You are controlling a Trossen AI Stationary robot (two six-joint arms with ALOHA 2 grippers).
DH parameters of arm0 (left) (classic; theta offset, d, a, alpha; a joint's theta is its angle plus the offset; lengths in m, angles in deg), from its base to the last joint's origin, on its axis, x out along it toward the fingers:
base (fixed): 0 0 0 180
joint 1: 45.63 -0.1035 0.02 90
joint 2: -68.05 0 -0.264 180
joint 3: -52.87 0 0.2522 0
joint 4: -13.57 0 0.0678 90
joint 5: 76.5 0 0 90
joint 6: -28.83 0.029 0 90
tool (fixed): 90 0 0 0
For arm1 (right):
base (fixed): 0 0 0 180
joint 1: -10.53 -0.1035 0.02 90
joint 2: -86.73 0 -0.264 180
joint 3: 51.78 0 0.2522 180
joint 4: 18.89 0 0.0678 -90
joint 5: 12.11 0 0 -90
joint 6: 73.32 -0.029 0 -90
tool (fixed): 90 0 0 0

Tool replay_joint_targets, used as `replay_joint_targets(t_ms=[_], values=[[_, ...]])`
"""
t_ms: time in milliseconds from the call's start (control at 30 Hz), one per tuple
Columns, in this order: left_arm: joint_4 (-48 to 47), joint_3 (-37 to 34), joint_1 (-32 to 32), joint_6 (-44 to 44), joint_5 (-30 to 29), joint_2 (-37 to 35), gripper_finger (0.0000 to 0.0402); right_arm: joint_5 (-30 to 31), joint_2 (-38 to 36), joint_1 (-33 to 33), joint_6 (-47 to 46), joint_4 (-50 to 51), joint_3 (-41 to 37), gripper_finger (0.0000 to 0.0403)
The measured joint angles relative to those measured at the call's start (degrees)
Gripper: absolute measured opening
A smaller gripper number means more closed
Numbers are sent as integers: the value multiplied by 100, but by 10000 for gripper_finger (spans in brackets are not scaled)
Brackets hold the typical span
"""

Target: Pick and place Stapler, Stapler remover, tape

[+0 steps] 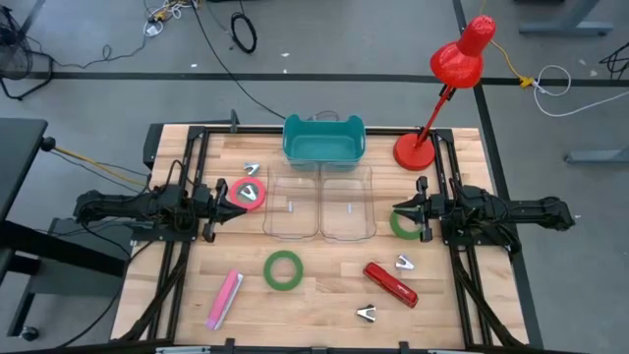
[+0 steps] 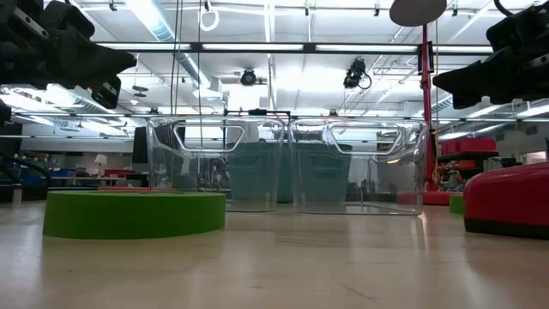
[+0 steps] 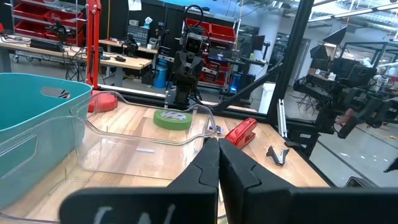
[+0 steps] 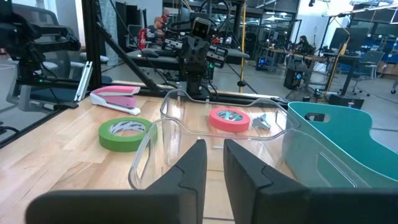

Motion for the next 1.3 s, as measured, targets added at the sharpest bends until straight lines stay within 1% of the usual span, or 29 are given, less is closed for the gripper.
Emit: replay_joint_targets(t_ms=[433,533,600,1300], values=[[1,-1,-1,2,0,1,3,0,1,1,1,-9,0,57],[0,1,0,0,1,1,3,0,1,1,-30,-152,-1,57],[0,1,0,1,1,-1,3,0,1,1,-151,-368,-1,57],[-1,1,-1,0,2,-1,3,20,1,1,-149,-2779,-2,57]])
